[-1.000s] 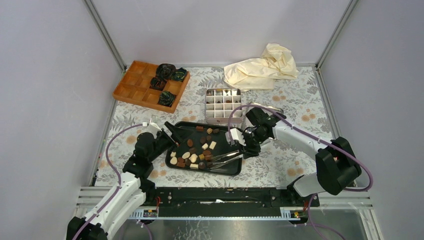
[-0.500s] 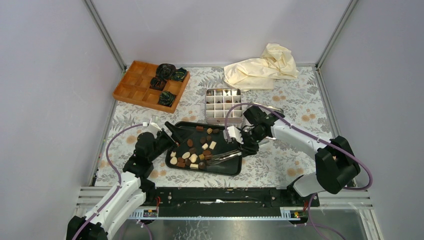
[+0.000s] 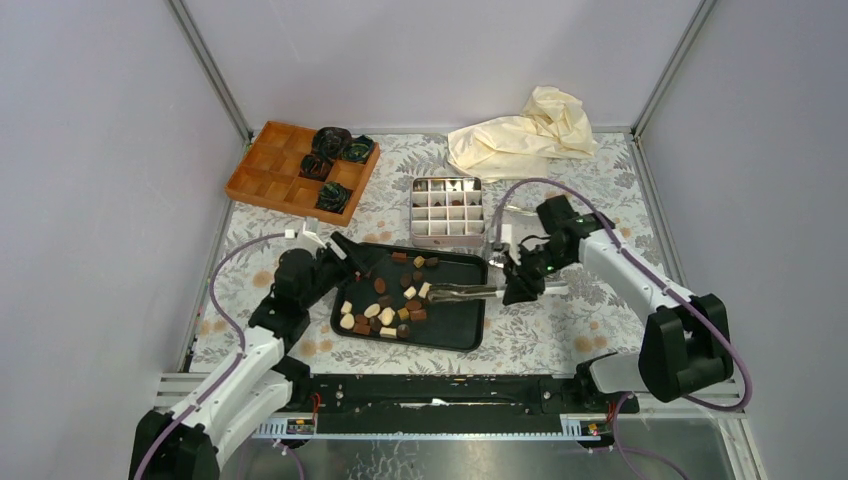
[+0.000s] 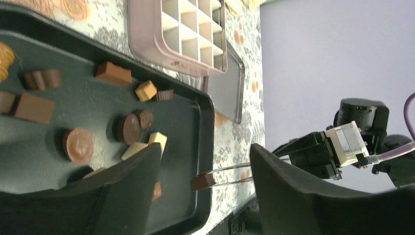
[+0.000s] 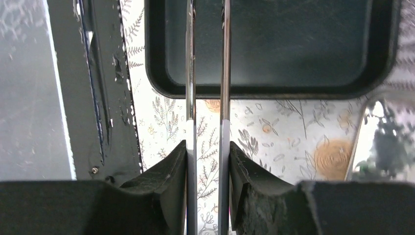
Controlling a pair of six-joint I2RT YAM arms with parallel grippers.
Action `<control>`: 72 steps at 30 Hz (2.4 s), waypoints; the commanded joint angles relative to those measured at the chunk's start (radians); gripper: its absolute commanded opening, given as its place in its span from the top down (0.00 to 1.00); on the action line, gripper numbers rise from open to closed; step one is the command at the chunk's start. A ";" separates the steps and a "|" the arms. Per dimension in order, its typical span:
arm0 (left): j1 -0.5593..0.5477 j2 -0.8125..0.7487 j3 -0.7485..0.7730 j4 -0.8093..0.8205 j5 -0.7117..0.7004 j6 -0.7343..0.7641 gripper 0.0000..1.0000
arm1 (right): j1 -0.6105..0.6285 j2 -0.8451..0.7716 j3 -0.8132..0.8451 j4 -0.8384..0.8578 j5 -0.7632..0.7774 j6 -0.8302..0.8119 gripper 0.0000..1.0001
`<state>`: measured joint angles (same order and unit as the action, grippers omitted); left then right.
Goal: Pack the chocolate
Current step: Pick up the fake chocolate from the plate, then adjust the packing box at the center of the board.
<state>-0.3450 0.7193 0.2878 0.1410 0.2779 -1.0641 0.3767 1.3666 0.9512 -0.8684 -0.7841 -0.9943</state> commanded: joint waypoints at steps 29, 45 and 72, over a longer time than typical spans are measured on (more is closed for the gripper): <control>-0.112 1.262 1.259 -0.612 -0.469 0.510 0.55 | -0.370 -0.136 -0.106 0.165 -0.257 0.218 1.00; -0.114 1.483 1.505 -0.736 -0.514 0.565 0.74 | -0.399 -0.143 -0.112 0.166 -0.265 0.217 1.00; -0.242 0.857 0.869 -0.031 -0.865 0.639 1.00 | -0.427 -0.125 0.267 -0.106 -0.411 0.262 1.00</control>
<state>-0.5289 1.7073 1.2964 -0.2687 -0.4400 -0.4549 -0.0437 1.2392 1.0737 -0.8734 -1.0683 -0.7597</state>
